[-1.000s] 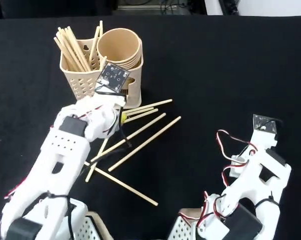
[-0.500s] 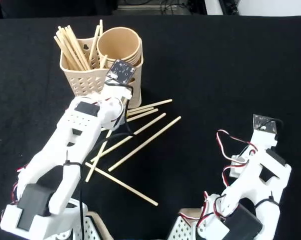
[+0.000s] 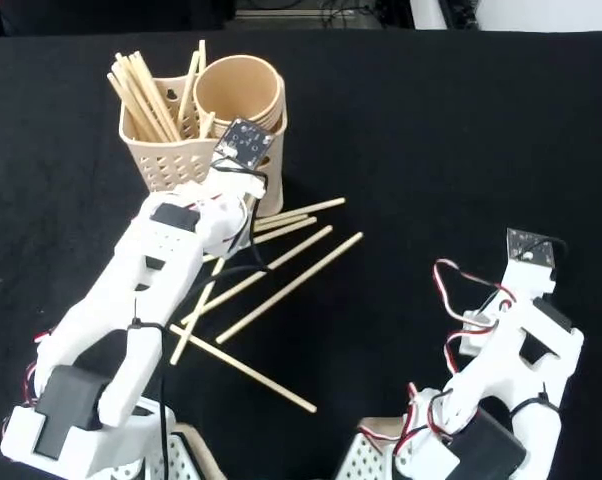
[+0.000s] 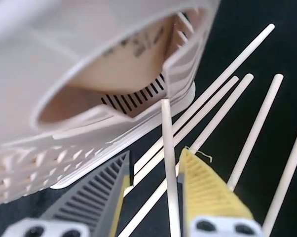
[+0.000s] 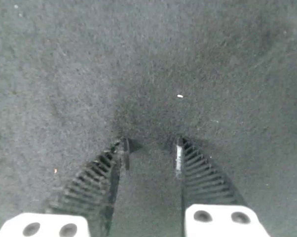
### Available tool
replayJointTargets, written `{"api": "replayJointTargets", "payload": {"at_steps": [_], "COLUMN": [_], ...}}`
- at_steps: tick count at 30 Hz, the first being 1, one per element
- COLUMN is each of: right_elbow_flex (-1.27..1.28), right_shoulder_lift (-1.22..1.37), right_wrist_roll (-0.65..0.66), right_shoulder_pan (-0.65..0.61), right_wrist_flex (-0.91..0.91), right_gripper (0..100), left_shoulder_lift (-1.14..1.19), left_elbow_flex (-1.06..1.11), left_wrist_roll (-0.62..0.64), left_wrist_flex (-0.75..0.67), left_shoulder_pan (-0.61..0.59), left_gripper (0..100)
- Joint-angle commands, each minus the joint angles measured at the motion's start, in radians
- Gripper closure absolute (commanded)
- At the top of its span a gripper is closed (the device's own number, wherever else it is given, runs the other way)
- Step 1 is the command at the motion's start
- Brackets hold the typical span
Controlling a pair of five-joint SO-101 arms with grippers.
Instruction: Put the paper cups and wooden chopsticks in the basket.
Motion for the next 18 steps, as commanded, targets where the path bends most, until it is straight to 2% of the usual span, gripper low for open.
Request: {"api": "replayJointTargets", "payload": {"at_steps": [1,9,14,18], "right_elbow_flex": [0.007,0.007,0.007,0.007], "right_shoulder_lift": [-0.002,-0.002,-0.002,-0.002], "right_wrist_roll": [-0.002,-0.002,-0.002,-0.002], "right_shoulder_pan": [-0.029,-0.029,-0.029,-0.029], "right_wrist_flex": [-0.009,-0.009,-0.009,-0.009], "right_gripper": [84.8,84.8,84.8,84.8], "left_shoulder_lift": [-0.003,-0.035,-0.129,-0.187], "left_elbow_flex": [0.002,0.185,0.246,0.298], "left_wrist_roll": [0.031,0.064,0.064,0.064], "left_wrist_flex": [-0.023,-0.273,-0.292,-0.305], "left_shoulder_pan": [0.001,-0.004,-0.004,0.002], "left_gripper": [84,84,84,93]}}
